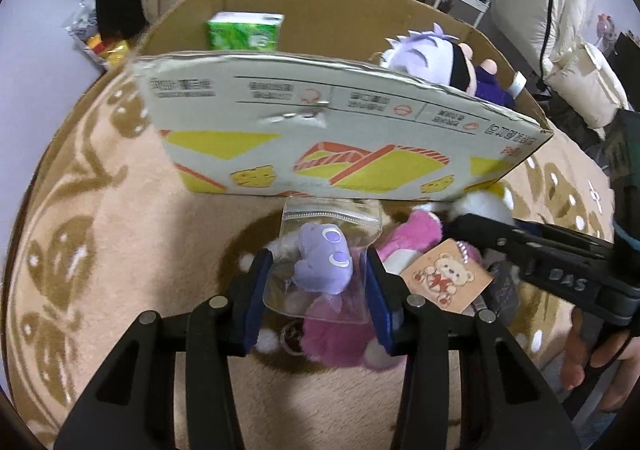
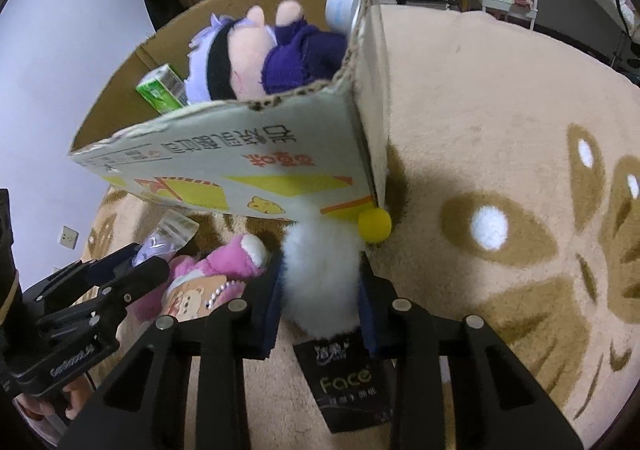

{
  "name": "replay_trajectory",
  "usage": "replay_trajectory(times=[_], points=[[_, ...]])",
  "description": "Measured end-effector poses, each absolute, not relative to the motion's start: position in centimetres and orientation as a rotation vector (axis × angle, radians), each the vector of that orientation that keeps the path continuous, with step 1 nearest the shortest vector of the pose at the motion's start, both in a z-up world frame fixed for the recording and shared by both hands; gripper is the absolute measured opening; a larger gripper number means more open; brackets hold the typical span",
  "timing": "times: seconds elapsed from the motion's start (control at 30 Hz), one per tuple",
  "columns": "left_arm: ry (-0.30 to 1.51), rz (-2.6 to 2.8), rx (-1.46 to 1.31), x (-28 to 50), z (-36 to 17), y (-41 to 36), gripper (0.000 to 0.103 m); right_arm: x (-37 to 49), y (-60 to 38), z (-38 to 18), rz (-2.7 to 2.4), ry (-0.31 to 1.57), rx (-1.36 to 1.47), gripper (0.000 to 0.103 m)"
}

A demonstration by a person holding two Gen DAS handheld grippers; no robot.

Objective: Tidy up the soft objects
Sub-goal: 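Grasp the clear bag on the pink plush with the left tool while the right tool grasps the white pompom, then carry both held items over the box and open both tools to drop them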

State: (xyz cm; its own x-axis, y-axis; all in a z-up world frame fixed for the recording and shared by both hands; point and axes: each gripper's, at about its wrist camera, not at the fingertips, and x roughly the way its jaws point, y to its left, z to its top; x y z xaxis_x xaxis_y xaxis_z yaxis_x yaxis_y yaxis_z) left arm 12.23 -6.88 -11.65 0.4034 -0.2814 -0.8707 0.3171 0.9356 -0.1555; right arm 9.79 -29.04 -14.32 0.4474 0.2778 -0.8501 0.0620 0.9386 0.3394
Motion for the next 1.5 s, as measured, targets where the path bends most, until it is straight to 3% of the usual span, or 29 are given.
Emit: replay_trajectory(times=[0.87,1.5], points=[[0.671,-0.222,0.067,6.8,-2.5,-3.7,0.043,1.9,-28.1,-3.0,0.177,0.621,0.228,0.034],[0.532,-0.242,0.106,10.4,2.1,-5.6,0.044,4.6,-28.3,3.0,0.206,0.437,0.167,0.034]])
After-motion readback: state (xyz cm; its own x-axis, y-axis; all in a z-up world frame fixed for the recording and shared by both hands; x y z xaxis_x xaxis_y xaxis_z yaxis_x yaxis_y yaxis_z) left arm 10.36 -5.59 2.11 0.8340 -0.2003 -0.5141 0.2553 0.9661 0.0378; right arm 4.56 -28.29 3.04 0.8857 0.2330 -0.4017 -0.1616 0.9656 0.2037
